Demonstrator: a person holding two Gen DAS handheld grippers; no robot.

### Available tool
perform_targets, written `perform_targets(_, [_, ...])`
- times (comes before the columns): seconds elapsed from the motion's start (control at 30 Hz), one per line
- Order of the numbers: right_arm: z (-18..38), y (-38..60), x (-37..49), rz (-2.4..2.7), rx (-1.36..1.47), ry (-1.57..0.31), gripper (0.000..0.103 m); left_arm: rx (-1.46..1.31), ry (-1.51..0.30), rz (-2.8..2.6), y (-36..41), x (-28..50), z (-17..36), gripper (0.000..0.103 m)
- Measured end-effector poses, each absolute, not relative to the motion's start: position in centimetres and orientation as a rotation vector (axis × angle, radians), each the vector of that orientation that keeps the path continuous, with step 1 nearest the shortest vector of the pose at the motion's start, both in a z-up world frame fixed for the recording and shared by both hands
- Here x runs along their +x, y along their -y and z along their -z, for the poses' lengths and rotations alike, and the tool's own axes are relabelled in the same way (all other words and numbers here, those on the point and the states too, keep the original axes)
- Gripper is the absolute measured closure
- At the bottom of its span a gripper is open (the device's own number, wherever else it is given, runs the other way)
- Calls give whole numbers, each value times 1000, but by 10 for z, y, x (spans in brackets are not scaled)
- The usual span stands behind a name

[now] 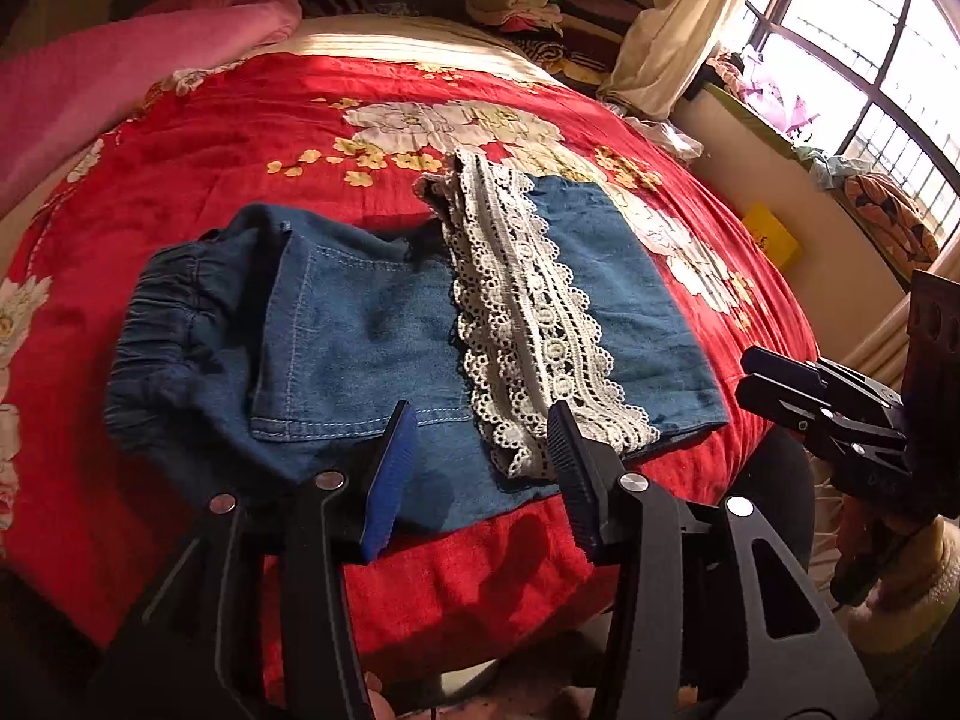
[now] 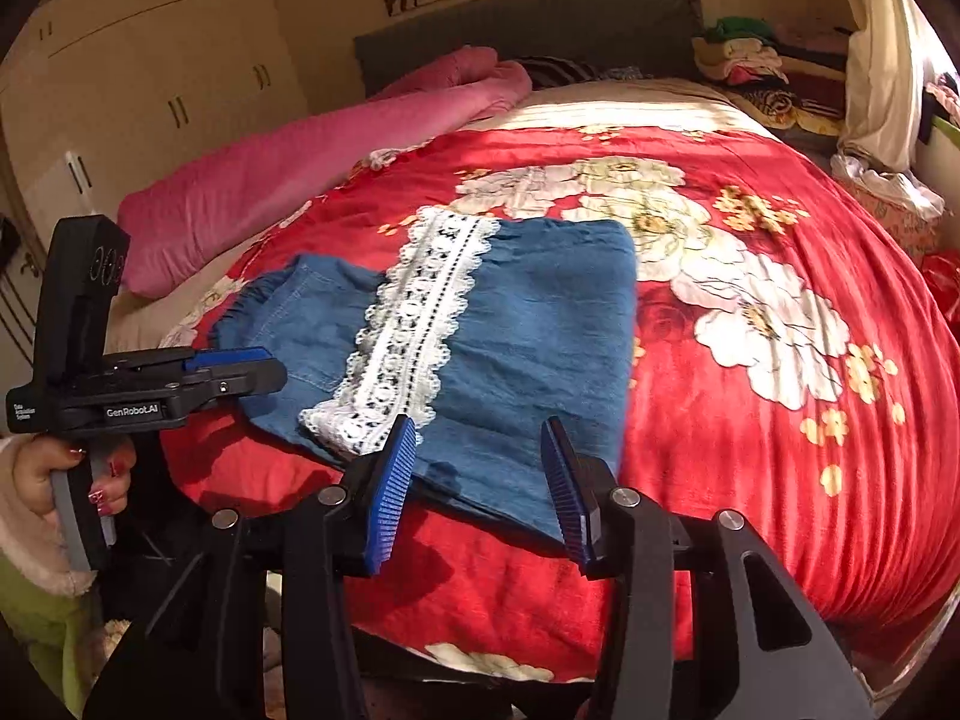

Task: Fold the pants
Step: 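Release the lace hem and open both tools above the folded pants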

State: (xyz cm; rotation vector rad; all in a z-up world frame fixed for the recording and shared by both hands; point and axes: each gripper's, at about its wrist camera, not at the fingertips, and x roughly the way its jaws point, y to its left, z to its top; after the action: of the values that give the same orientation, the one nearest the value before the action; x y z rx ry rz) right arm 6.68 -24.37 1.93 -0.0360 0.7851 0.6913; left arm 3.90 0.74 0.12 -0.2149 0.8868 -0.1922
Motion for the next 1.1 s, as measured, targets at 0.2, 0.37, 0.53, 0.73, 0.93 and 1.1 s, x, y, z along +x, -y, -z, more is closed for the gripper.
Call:
perform_targets(0.2, [7,187,68,-767,-121,-870,60,-194,-932,139,-18,37,18,64])
perform_targets(0.37, [35,176,73,-737,-127,-943,60,-214,-961,141,-25,38,37,64])
perform_targets(0.53, [29,179,70,-743,-115,-934,60,-228,-938,148,-27,35,31,63])
perform_targets(0.73, [-6,195,57,-762,-65,-863,56,-217,-850,125,-34,22,-2,54])
perform_targets(0.93, [-37,196,55,-763,-37,-807,40,-213,-802,81,-47,9,-20,38])
perform_targets(1.1, [-51,185,60,-760,-36,-787,31,-230,-794,42,-63,2,-21,30])
